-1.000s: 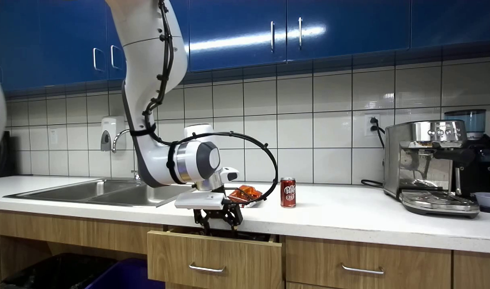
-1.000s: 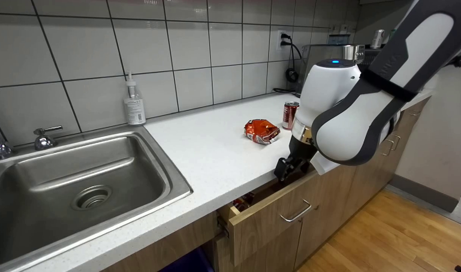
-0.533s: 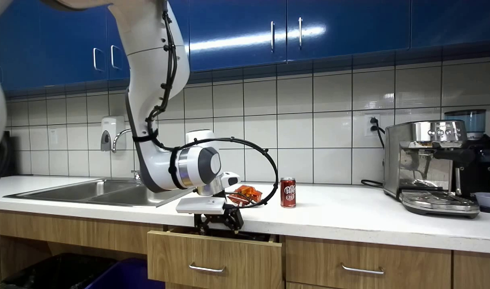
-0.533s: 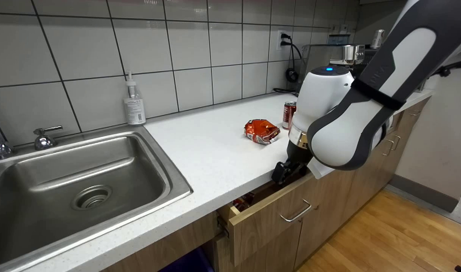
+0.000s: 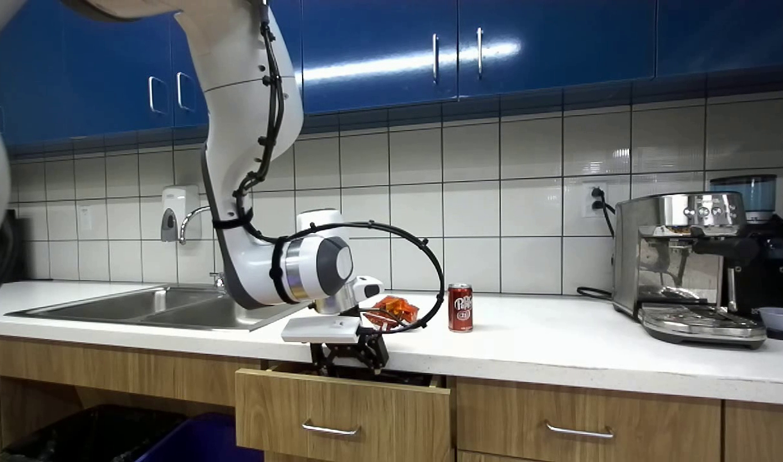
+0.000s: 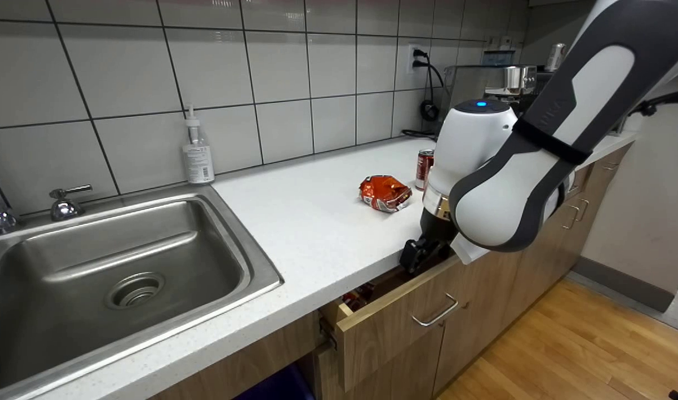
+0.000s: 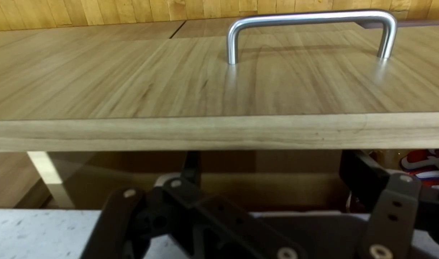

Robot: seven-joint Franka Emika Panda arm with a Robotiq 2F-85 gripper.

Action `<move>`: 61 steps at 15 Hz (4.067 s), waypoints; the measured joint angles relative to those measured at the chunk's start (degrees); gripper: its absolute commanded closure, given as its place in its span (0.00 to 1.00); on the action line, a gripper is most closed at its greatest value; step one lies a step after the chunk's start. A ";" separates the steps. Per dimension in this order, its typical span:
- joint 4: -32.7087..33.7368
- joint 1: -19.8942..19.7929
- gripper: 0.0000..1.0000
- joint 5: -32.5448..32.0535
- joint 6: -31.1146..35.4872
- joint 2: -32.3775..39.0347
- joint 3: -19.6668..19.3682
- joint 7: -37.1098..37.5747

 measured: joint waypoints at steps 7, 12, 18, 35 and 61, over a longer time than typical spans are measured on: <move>0.02 -1.49 0.00 0.58 0.00 -0.11 2.01 -1.17; 0.00 -6.18 0.00 3.22 -0.64 -0.51 6.68 -5.43; -0.41 -7.58 0.00 4.00 -2.24 -1.03 8.10 -6.95; -4.78 -7.58 0.00 4.49 -2.73 -2.98 8.77 -6.97; -17.57 -4.51 0.00 5.73 -2.04 -8.93 9.04 -4.94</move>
